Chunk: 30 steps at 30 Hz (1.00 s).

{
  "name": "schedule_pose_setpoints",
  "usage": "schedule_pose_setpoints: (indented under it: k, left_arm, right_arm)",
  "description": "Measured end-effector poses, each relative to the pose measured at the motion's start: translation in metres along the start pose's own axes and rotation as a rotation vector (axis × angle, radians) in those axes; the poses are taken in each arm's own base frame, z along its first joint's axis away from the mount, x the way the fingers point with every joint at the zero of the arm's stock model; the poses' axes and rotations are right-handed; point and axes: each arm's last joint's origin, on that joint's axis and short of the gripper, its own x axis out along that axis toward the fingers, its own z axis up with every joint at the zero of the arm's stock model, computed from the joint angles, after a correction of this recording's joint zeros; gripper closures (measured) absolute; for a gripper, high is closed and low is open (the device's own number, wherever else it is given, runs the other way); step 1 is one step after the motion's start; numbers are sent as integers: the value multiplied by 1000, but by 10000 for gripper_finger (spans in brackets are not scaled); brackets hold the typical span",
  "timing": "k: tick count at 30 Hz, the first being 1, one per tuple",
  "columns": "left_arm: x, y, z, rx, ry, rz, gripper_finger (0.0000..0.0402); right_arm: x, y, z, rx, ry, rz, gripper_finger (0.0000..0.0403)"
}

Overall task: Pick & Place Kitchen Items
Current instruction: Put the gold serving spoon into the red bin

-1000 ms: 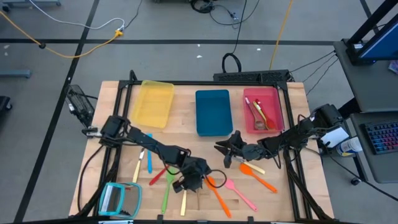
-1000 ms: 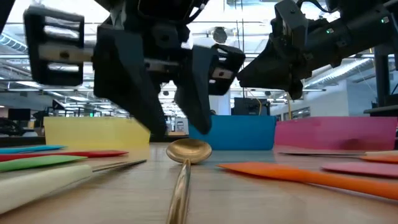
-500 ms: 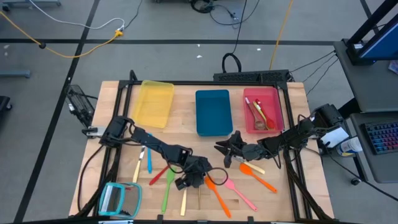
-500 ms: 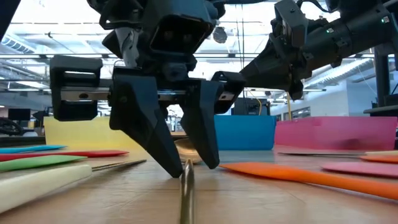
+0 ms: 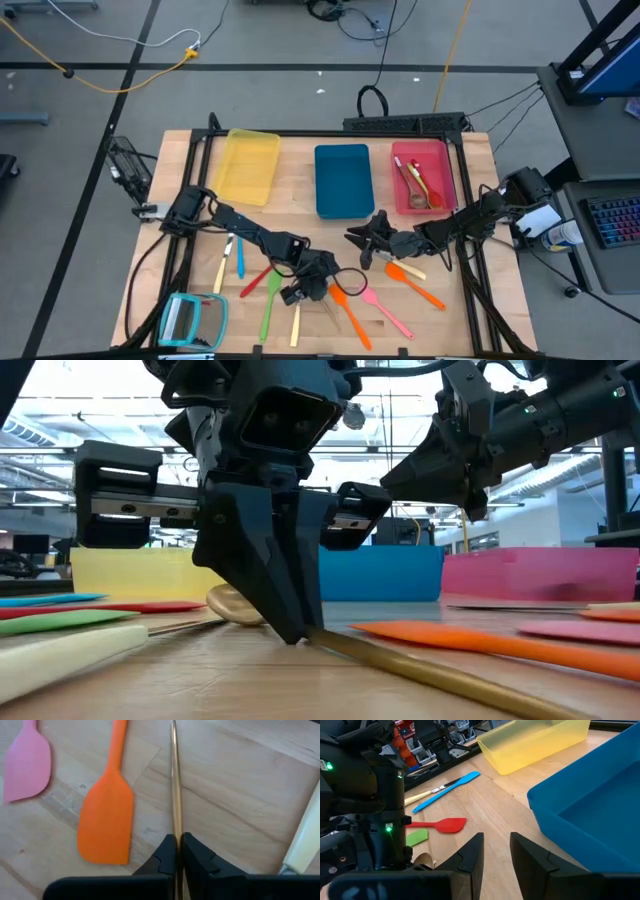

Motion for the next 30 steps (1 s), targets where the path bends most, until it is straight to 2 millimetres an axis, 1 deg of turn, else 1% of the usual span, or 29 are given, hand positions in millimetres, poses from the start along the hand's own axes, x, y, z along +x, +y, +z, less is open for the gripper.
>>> schedule_pose_setpoints:
  k: [5,10,12,15,18,20,24,26,28,30]
  left_arm:
    - [-6,-1,3,-30,4,13,366]
    - [-15,-1,5,-41,30,32,388]
    - [-17,0,4,-51,34,33,387]
    - [-17,1,2,-59,38,29,374]
    - [-18,2,1,-58,45,35,372]
    - [-18,2,2,-42,51,50,382]
    - [-20,4,3,-1,53,78,389]
    - [-21,5,2,0,56,88,381]
    - [-22,6,3,5,70,113,374]
    - [-29,6,4,28,111,167,376]
  right_arm:
    - [0,0,0,-1,2,4,312]
    - [-6,9,-4,-26,6,48,312]
    - [-9,13,-7,-17,14,66,312]
    - [-14,19,-10,0,20,98,312]
    - [-19,24,-14,-53,26,125,312]
    - [-21,26,-16,-93,34,132,312]
    - [-21,25,-16,-201,29,126,312]
    - [-18,22,-13,-241,21,112,312]
    - [-14,18,-11,-200,28,107,312]
    - [-12,17,-10,-176,56,141,308]
